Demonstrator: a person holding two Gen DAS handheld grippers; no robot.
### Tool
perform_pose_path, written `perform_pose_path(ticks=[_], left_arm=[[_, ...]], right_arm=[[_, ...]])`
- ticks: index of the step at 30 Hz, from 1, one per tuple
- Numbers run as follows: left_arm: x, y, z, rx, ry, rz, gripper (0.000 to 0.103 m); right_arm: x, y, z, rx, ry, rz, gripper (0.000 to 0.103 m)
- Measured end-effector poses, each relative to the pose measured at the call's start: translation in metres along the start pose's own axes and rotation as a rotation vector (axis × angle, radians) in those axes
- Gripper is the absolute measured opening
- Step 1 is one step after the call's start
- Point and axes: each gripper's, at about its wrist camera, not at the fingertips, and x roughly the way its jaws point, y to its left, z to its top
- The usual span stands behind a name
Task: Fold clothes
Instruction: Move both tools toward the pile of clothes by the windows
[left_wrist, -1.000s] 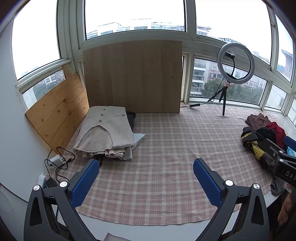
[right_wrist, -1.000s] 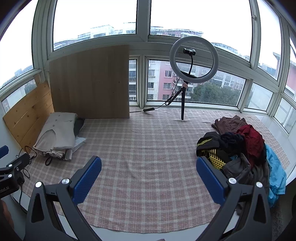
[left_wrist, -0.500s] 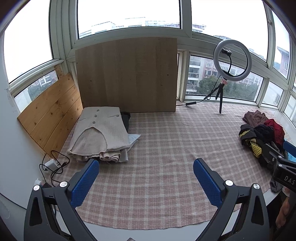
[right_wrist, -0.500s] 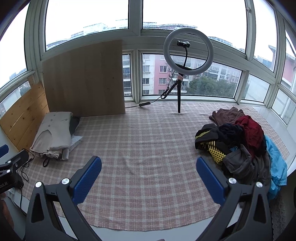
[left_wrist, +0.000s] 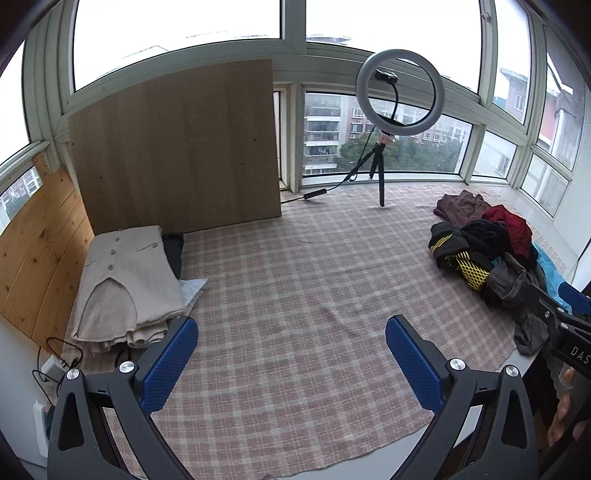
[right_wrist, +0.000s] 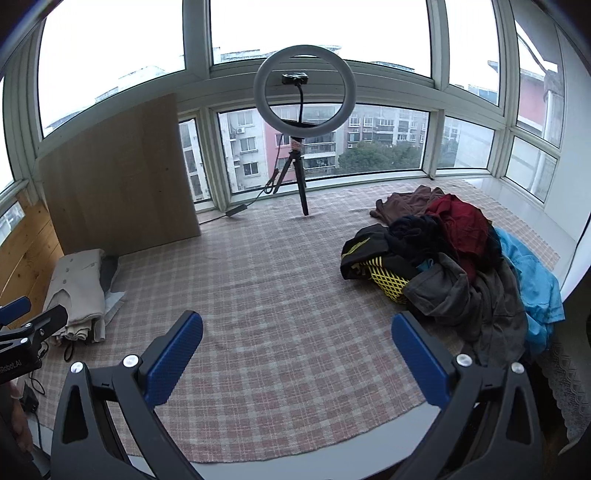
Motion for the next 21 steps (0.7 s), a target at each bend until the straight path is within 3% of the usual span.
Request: perform_pose_path(ticks=[7,11,21], left_arm=[[0.016,-0.039,0.010,0.072,0.024,-0.057,0.102],[0.028,-0.056,0.015,0.078,0.044,-0.054,0.102],[0.062,-0.096,0.047,0.014,0.075,0.030,0.102]], right_arm=[[0.009,-0.045,0.004,0.056,0.024,-0.054,0.103],[0.016,-0.081,0.011,0.073,0.007,-0.068,0.103],[0.073,-0.230,0.050,0.203,0.027,-0.094,0.103]])
